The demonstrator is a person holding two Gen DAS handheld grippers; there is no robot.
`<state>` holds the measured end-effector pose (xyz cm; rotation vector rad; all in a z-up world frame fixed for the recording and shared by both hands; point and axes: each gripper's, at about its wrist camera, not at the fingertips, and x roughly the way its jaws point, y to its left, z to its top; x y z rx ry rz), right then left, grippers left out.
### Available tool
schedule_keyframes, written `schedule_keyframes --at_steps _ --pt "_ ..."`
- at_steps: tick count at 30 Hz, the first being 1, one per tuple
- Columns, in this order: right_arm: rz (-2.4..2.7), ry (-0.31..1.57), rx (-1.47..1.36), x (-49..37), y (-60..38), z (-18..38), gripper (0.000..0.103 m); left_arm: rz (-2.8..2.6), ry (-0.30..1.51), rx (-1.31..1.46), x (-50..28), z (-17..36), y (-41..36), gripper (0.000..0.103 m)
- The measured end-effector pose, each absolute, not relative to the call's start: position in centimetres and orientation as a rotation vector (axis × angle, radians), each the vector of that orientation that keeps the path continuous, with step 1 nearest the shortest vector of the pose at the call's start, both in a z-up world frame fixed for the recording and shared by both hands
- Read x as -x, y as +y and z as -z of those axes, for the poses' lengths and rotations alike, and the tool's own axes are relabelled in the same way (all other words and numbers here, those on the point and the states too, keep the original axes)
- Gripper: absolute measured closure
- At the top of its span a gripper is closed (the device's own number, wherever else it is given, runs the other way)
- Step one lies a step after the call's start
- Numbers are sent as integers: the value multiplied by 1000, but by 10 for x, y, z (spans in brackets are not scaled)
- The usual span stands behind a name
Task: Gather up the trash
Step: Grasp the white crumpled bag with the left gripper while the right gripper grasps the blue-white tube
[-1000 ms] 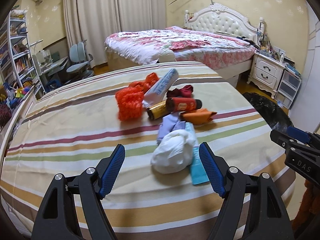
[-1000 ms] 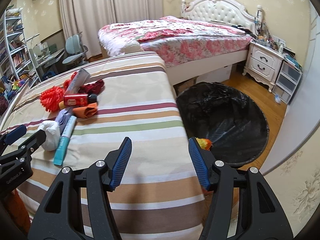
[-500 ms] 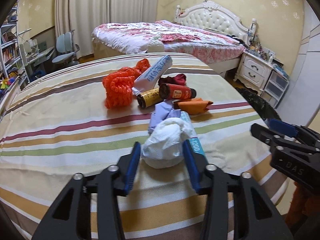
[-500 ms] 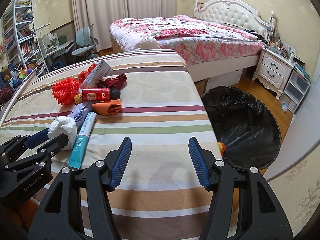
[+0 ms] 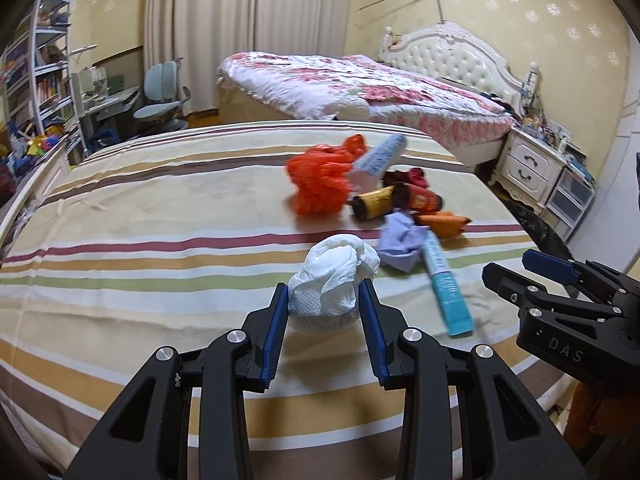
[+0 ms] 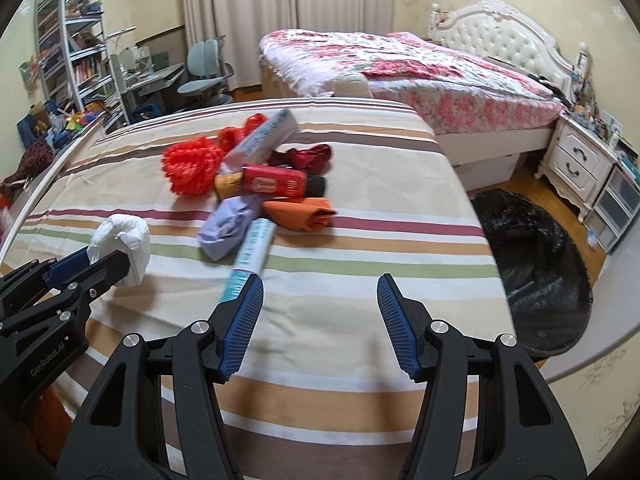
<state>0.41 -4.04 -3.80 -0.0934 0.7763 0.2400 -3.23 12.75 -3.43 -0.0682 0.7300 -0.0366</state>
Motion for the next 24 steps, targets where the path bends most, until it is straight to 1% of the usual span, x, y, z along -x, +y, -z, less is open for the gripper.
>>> schedule_keyframes --at_steps 6,7,9,11,13,15,16,24 --pt "-289 797 159 -6 -8 45 45 -26 733 106 33 38 154 67" --pt "-295 803 168 -6 -4 48 47 -32 731 111 32 38 157 67" --pt "-301 817 184 -7 1 51 52 -37 729 117 32 38 159 67" --pt "-304 837 196 -7 4 56 68 -38 728 121 32 39 161 67" --pt "-314 840 187 -5 2 58 71 -35 730 125 31 40 161 67" --pt "-311 841 191 -4 1 56 79 -32 731 129 31 41 161 67" --pt "-313 839 191 -3 0 56 80 -30 733 132 31 42 161 67" --pt "-313 831 165 7 -13 51 82 -17 727 151 33 42 158 67"
